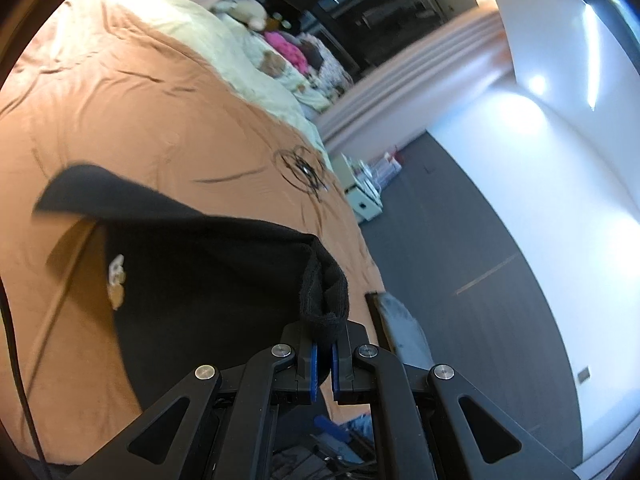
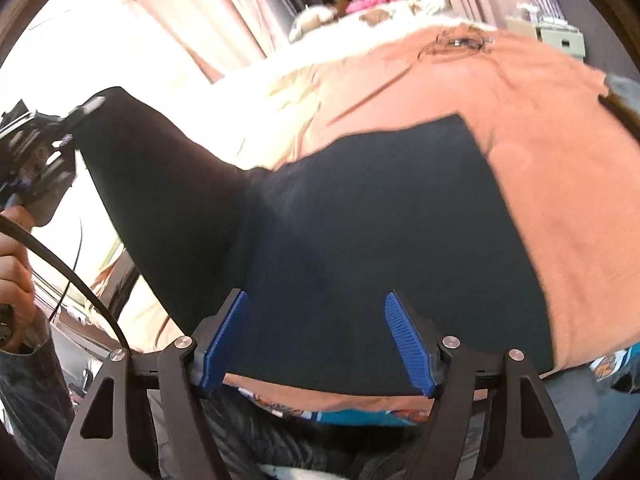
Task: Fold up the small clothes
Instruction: 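Fold the held edge over onto the shirt and open both grippers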
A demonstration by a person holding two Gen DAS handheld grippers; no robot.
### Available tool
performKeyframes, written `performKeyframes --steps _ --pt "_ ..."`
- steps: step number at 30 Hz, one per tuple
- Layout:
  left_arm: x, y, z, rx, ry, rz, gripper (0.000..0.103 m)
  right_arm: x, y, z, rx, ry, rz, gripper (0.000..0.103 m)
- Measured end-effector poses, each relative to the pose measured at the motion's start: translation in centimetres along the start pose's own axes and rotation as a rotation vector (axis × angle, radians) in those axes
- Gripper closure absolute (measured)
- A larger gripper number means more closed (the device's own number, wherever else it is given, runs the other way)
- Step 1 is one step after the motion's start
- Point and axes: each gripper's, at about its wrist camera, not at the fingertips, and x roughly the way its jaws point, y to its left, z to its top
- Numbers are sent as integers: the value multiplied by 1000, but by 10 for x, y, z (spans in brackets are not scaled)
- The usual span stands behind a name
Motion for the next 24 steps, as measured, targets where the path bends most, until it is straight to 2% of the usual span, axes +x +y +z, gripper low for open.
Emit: performKeyframes --steps 10,16,18,19,21,23,24 --pt "75 -22 -35 52 163 -31 99 -18 -22 -5 31 5 -48 33" --pt "131 -27 -76 100 334 28 96 -33 -22 -8 67 10 -79 33" --pt "142 -25 -85 104 376 44 90 -34 -24 -8 74 22 -93 33" --pt "147 -21 -90 95 404 30 84 -34 -25 -8 77 30 -101 33" --pt "150 -19 -92 85 425 6 67 -36 -22 -7 70 43 -111 33" --pt "143 -17 -92 98 410 16 38 -36 -16 -6 51 56 -119 33" --pt "139 -18 -93 104 398 22 35 -36 -13 -6 36 64 -124 33"
